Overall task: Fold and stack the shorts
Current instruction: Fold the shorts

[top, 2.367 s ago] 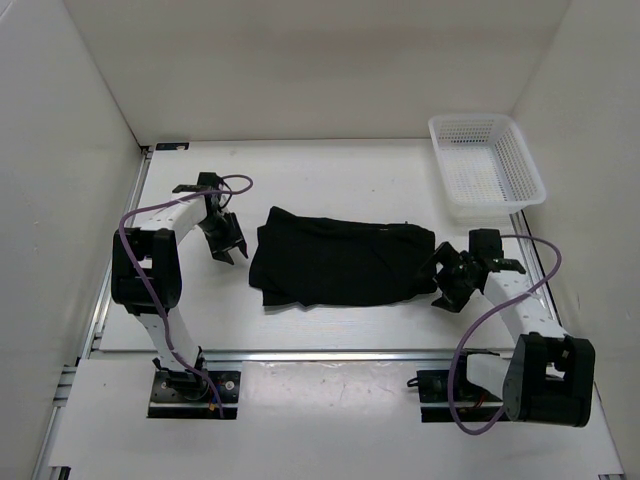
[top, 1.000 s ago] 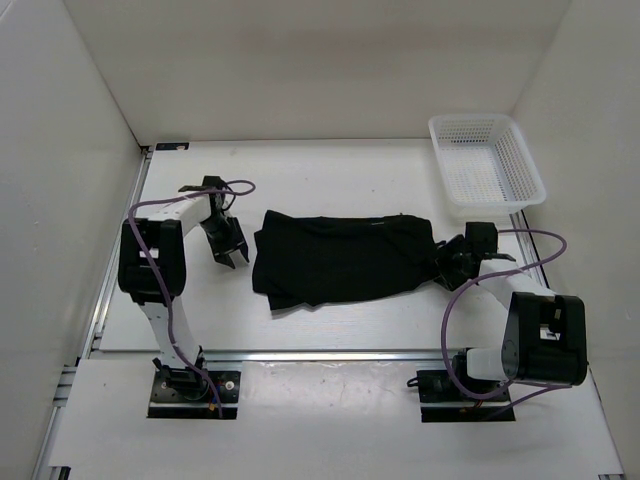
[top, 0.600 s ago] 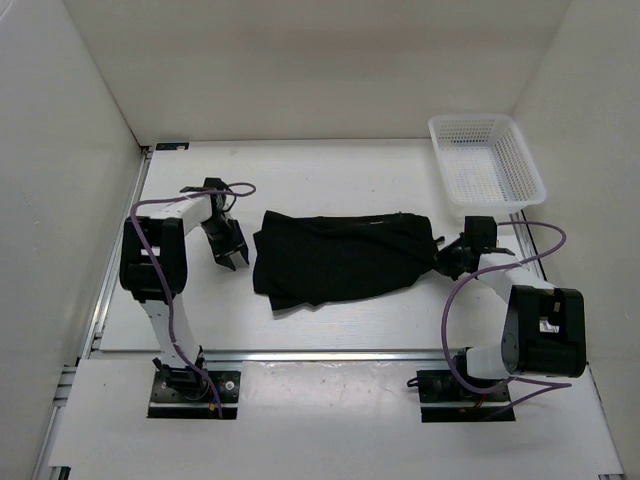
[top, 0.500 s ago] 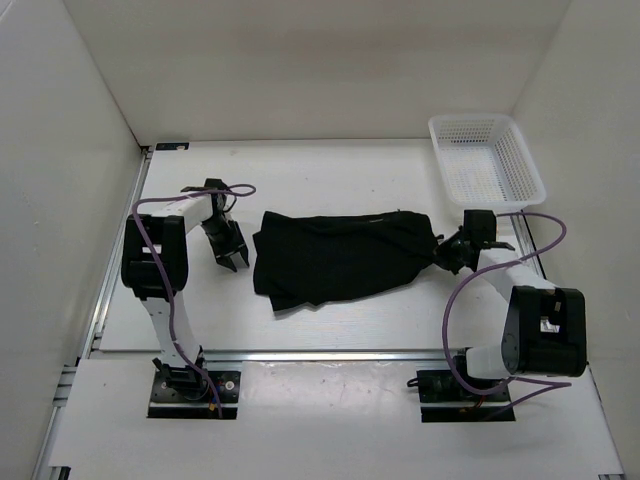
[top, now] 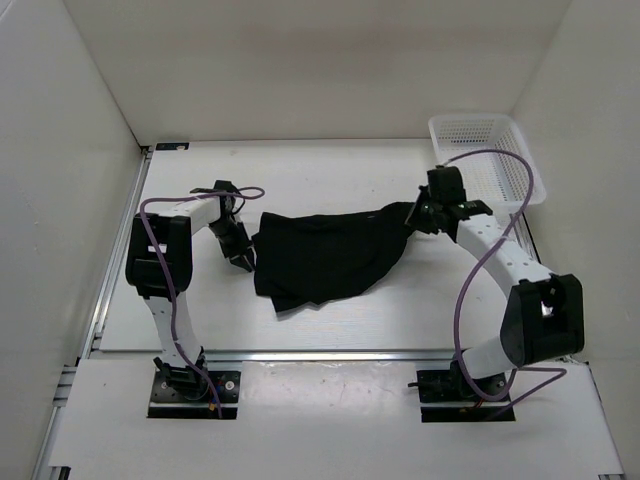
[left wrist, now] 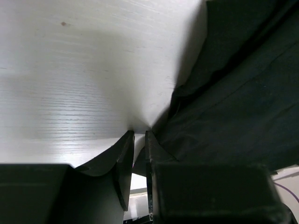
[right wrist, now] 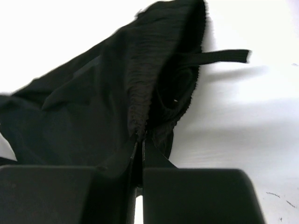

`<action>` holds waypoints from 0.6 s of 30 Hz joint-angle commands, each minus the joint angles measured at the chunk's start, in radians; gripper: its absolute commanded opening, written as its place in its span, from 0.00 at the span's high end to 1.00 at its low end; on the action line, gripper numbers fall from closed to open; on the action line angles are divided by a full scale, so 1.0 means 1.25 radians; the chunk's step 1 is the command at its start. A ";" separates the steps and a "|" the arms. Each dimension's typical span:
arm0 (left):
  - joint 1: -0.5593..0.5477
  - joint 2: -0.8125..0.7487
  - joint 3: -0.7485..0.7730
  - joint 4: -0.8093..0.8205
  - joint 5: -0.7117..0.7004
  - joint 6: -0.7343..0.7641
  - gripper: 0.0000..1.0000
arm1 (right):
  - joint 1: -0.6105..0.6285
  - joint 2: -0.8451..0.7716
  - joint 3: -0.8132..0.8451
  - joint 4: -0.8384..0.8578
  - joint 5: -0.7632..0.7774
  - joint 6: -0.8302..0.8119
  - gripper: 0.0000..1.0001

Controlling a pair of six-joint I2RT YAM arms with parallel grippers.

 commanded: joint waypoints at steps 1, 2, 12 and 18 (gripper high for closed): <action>-0.006 0.022 -0.017 0.050 0.002 -0.006 0.73 | 0.058 0.039 0.083 -0.049 0.043 -0.083 1.00; -0.006 0.022 -0.017 0.050 0.002 -0.006 0.73 | 0.093 0.047 0.099 -0.056 0.053 -0.093 1.00; 0.039 -0.042 -0.017 0.034 0.011 0.019 0.70 | 0.387 0.151 0.343 -0.151 0.141 -0.206 1.00; 0.047 0.004 -0.002 0.034 0.018 0.026 0.71 | 0.591 0.286 0.518 -0.200 0.202 -0.270 1.00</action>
